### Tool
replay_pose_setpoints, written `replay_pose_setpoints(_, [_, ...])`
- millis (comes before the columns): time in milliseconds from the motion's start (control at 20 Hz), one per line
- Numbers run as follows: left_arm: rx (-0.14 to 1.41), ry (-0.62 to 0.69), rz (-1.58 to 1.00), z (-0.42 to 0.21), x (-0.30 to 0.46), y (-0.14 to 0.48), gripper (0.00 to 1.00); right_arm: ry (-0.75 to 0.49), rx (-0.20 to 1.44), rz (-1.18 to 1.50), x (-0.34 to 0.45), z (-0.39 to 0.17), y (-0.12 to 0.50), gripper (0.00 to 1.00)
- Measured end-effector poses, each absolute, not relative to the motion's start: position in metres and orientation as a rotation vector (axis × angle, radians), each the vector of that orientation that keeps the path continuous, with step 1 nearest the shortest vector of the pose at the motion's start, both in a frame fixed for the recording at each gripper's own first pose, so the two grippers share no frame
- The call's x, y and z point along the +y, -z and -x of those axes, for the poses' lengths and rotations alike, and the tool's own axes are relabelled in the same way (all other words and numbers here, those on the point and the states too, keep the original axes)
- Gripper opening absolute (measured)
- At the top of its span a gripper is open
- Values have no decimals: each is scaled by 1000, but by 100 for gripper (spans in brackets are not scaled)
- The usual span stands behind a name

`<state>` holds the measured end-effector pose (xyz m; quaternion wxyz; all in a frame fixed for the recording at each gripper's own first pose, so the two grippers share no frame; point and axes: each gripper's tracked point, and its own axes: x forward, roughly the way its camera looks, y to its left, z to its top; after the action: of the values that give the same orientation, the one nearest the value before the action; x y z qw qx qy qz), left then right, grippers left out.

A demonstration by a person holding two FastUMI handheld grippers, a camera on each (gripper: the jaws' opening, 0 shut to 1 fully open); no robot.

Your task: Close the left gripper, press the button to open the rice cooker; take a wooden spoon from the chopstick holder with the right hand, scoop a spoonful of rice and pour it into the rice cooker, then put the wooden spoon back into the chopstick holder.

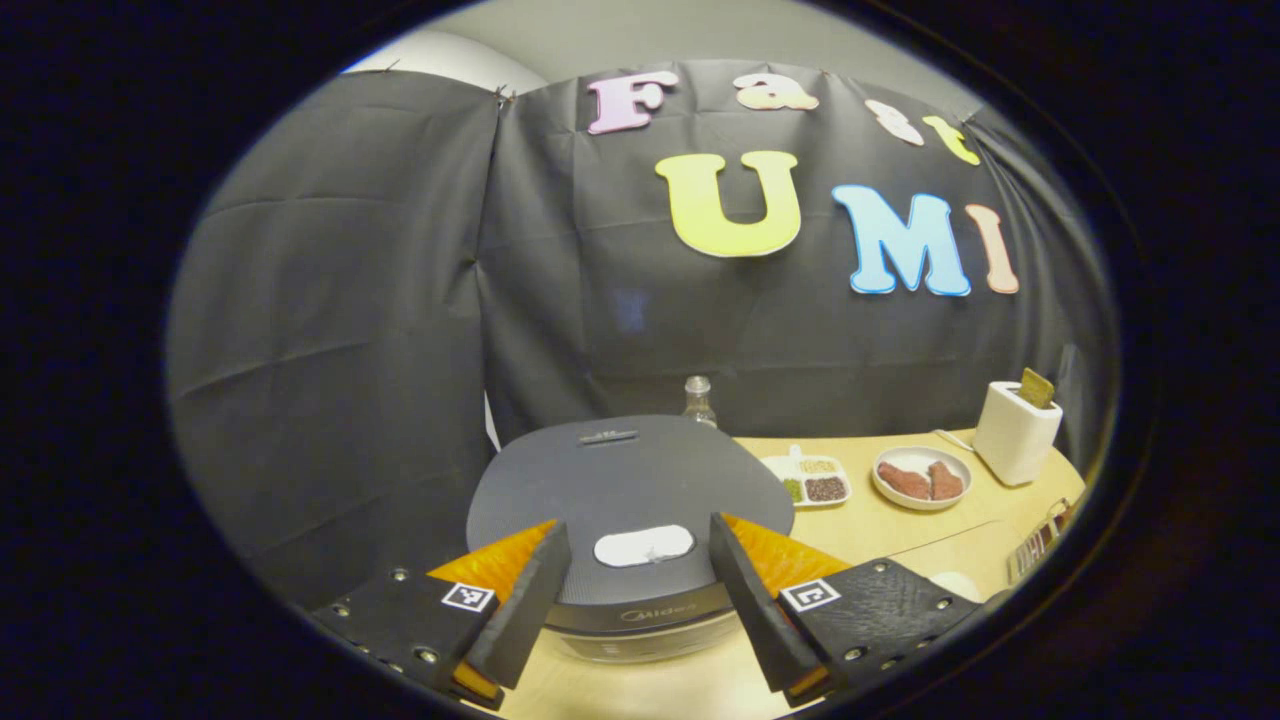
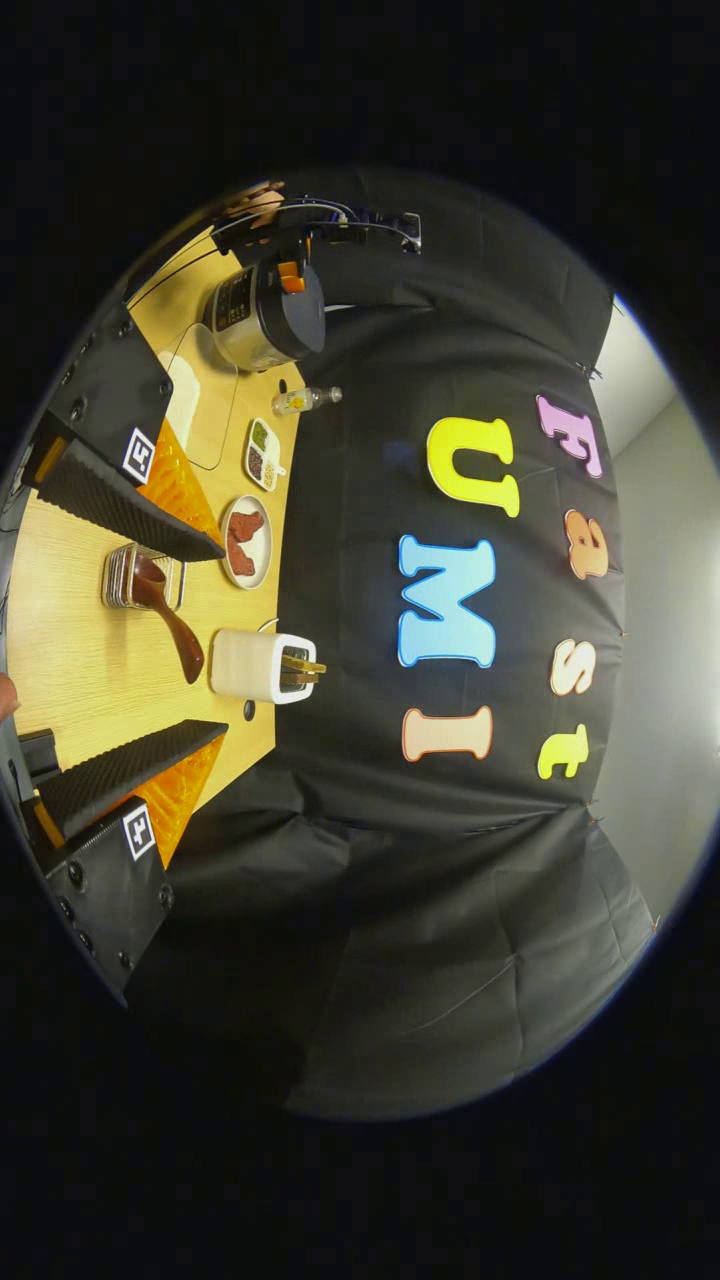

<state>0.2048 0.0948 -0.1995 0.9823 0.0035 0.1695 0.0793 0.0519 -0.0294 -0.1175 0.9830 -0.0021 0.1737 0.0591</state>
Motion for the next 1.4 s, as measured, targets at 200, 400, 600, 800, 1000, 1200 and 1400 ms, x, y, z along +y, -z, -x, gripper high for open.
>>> replay_pose_setpoints(200, [230, -122, -21, -190, 63, 127, 87, -154, 303, -26, -23, -56, 103, 100])
replay_pose_setpoints(400, [131, -93, -24, -151, 29, 60, 87, -209, 260, -54, -17, -53, 91, 100])
replay_pose_setpoints(600, [57, -49, -22, -97, -4, 10, 87, -234, 225, -81, -12, -48, 74, 100])
replay_pose_setpoints(800, [23, 10, 10, -50, -21, -13, 87, -220, 181, -110, -2, -40, 57, 100])
replay_pose_setpoints(1000, [1, 33, 40, -10, -16, -23, 87, -200, 154, -119, 11, -27, 46, 100])
replay_pose_setpoints(1200, [-4, 36, 73, 11, -7, -27, 86, -190, 115, -121, 18, -13, 33, 100])
replay_pose_setpoints(1400, [-18, 28, 76, 24, 3, -38, 86, -185, 96, -133, 21, -2, 26, 99])
